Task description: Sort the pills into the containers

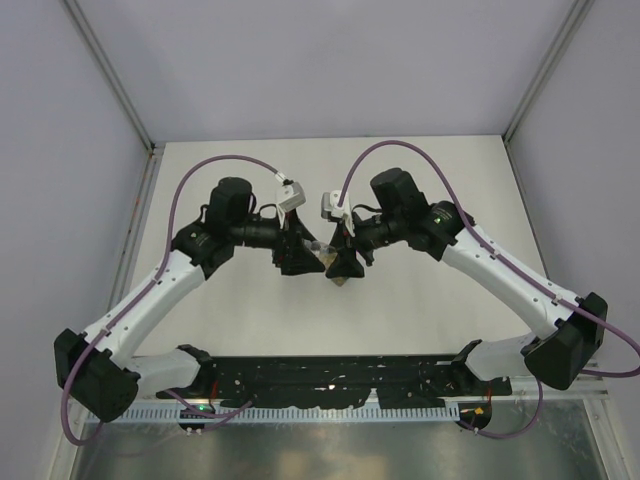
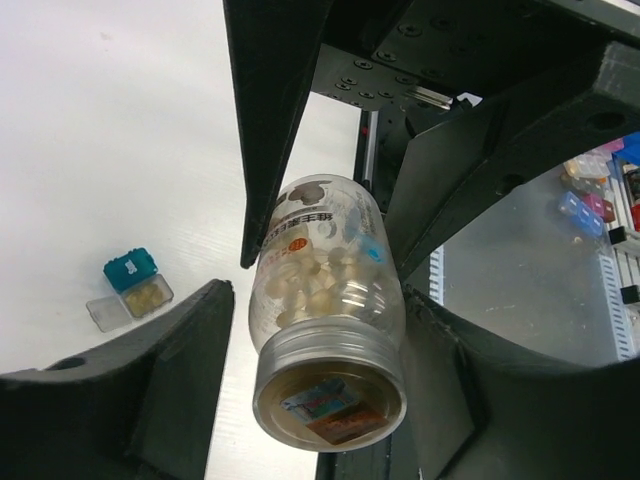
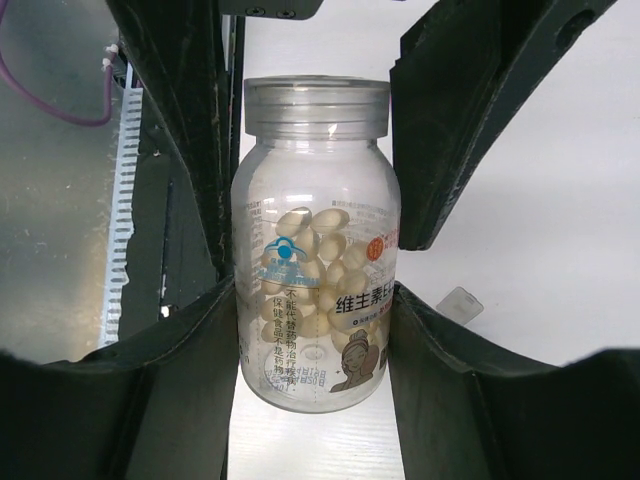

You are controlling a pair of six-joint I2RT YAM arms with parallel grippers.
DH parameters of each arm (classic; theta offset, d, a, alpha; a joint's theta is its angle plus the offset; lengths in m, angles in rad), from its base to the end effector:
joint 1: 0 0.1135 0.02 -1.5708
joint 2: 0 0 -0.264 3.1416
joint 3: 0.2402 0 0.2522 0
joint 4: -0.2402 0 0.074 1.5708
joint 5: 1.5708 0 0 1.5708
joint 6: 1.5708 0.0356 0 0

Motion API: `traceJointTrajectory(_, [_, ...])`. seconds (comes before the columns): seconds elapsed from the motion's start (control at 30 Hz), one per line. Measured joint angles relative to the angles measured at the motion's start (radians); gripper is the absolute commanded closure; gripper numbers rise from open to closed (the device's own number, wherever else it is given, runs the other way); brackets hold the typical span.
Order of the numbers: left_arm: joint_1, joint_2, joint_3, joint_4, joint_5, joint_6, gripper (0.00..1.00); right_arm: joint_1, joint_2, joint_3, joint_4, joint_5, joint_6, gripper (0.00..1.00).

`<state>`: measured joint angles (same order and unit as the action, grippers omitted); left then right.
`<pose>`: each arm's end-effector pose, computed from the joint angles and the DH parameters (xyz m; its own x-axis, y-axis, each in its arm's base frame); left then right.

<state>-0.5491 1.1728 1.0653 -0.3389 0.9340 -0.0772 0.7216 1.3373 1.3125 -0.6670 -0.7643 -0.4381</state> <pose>0.2013 -0.1567 0.3491 -0.4388 0.2147 -0.8726 0.8978 0.1457 -0.4156 0.1955 0.2048 0.3606 -0.0617 -0.4622 -0.8846 -0.9973 -0.0068 0.0731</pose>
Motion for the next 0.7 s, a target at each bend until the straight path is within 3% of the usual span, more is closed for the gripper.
traceJointTrajectory(0.1, [-0.003, 0.007, 0.000, 0.002, 0.006, -0.009, 0.62, 0.000, 0.000, -0.001, 0.001, 0.012, 0.000, 0.89])
traceJointTrajectory(0.2, [-0.008, 0.018, 0.000, 0.005, 0.013, -0.012, 0.97, -0.003, -0.002, -0.006, -0.001, 0.016, 0.001, 0.83])
traceJointTrajectory(0.33, [-0.008, 0.033, 0.000, 0.006, 0.023, -0.012, 1.00, -0.004, -0.002, -0.014, -0.005, 0.023, 0.002, 0.64])
traceJointTrajectory(0.37, [-0.008, 0.037, 0.000, 0.005, 0.026, -0.012, 1.00, -0.004, -0.002, -0.016, -0.005, 0.026, 0.003, 0.47])
traceJointTrajectory(0.47, [-0.009, 0.045, 0.003, -0.002, 0.027, -0.007, 1.00, -0.004, -0.002, -0.021, -0.006, 0.031, 0.005, 0.28])
traceJointTrajectory(0.53, [-0.010, 0.048, 0.011, -0.016, 0.024, 0.003, 1.00, -0.004, -0.003, -0.023, -0.003, 0.038, 0.007, 0.20])
traceJointTrajectory(0.7, [-0.007, 0.053, 0.035, -0.092, -0.024, 0.067, 1.00, -0.003, -0.028, -0.048, 0.016, 0.076, 0.004, 0.14])
